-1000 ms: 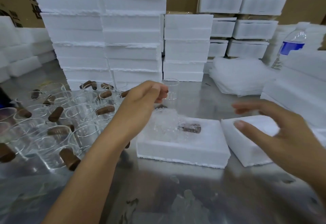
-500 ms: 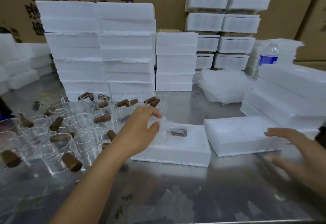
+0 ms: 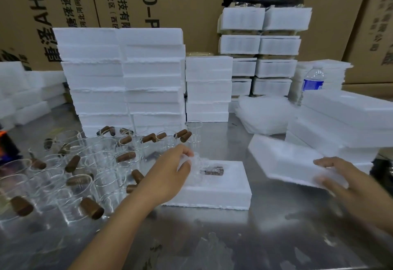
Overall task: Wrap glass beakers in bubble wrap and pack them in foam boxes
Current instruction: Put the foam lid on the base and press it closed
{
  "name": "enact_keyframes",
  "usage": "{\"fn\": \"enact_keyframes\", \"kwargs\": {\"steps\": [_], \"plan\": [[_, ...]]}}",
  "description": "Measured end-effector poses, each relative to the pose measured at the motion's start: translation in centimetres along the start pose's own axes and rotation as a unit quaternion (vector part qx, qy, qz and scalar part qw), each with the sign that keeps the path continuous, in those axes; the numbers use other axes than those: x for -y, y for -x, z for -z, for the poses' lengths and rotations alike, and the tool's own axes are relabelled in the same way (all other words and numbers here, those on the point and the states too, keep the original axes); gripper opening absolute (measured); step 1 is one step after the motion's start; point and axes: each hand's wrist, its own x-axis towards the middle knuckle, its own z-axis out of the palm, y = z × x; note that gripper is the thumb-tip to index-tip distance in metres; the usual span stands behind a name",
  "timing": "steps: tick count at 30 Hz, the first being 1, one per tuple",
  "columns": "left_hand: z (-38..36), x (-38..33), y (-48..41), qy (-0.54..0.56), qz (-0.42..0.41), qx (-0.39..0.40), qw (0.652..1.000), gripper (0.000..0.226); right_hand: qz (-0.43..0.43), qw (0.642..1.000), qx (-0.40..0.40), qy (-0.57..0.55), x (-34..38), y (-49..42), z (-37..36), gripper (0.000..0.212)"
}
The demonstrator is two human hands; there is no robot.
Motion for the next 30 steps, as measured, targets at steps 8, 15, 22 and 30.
{"fn": "enact_keyframes", "kwargs": {"steps": [8, 15, 22, 30], "plan": [[-0.4, -0.8, 0.1, 0.028, 0.024, 0.001, 0.999, 0.013, -0.070, 0.980, -0.119, -0.141, 6.7, -1.1, 1.9, 0.037], [-0.8, -1.6, 0.5, 0.076, 0.036, -0.039, 0.996, 0.014, -0.017, 0.969, 0.070, -0.237, 13.7, -4.6, 1.9, 0.081], [-0.8, -2.4, -0.1, 0.461, 0.167, -0.134, 0.861, 0.039, 0.001, 0.930, 0.298, -0.216, 14.2, -8.1, -0.3, 0.038], [0.1, -1.9, 0.3, 0.467, 0.093, -0.086, 0.875, 0.044, -0.079, 0.903, 0.385, -0.176, 13.1, -11.4, -1.0, 0.046]]}}
